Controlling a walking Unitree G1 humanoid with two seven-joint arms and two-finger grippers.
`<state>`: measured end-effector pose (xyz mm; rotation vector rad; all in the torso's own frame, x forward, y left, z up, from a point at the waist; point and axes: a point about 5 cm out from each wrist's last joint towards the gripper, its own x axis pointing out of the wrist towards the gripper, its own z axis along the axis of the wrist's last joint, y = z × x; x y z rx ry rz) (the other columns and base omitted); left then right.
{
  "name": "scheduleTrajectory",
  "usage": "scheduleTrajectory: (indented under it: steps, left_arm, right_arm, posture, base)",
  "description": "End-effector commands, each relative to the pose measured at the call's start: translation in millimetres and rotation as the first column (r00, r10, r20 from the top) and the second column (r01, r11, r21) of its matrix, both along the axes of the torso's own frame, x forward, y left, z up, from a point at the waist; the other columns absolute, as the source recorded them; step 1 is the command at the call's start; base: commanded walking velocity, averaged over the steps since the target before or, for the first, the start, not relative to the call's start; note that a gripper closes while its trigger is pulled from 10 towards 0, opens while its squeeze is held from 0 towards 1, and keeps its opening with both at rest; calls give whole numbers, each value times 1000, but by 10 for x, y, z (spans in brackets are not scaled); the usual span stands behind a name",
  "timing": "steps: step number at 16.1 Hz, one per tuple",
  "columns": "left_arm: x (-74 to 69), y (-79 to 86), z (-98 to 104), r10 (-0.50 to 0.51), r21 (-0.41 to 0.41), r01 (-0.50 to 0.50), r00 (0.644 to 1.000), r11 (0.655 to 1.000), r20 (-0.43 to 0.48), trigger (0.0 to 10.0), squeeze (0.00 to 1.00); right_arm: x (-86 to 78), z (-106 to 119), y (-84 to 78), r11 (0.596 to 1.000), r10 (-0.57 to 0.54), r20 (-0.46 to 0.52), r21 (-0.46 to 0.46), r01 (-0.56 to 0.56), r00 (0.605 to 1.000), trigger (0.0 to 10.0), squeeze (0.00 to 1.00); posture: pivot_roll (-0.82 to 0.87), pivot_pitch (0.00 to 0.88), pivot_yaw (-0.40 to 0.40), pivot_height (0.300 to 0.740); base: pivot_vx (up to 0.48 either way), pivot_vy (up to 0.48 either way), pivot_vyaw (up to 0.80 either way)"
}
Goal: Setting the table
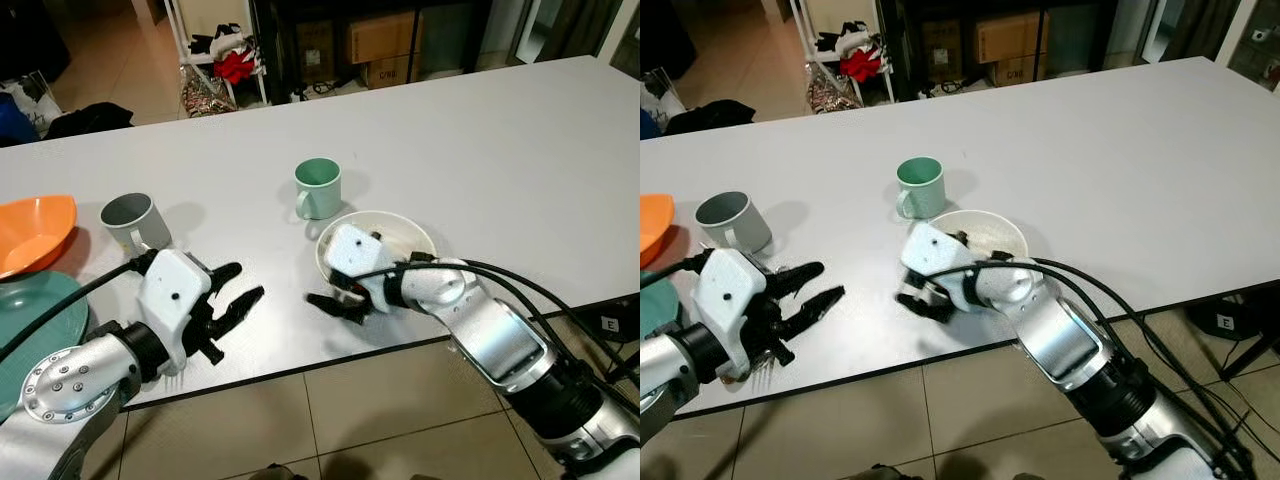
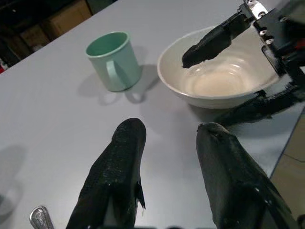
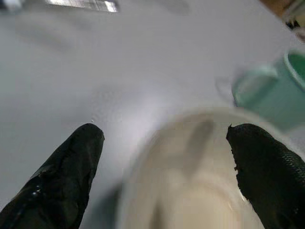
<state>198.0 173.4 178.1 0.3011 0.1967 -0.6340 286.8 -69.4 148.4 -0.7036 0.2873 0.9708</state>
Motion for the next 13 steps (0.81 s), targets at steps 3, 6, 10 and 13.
scheduleTrajectory:
  steps: [3, 6, 10, 13]
  left_arm:
    - [7, 4, 14, -26, 27, 26, 1000, 999, 7, 10000, 0]
    - [-5, -15, 11, -53, 23, 53, 999, 998, -1, 10000, 0]
    - [-10, -45, 5, -77, 17, 77, 997, 997, -6, 10000, 0]
    - [1, -66, 2, -85, 6, 85, 996, 996, -1, 10000, 0]
  right_arm:
    - [161, -17, -147, 989, -144, 17, -22, 145, 989, 10000, 0]
    - [280, -35, -300, 960, -279, -3, -3, 279, 960, 10000, 0]
    - [394, -80, -499, 915, -404, -14, 0, 404, 915, 10000, 0]
    - [450, -87, -620, 890, -456, -22, 9, 456, 890, 10000, 0]
  posture:
    - [-88, 0, 115, 740]
    - [-90, 0, 119, 740]
    - [-93, 0, 121, 740]
    - [-96, 0, 120, 740]
  base:
    - [0, 0, 0]
    - [0, 0, 0]
    - [0, 0, 0]
    - [0, 0, 0]
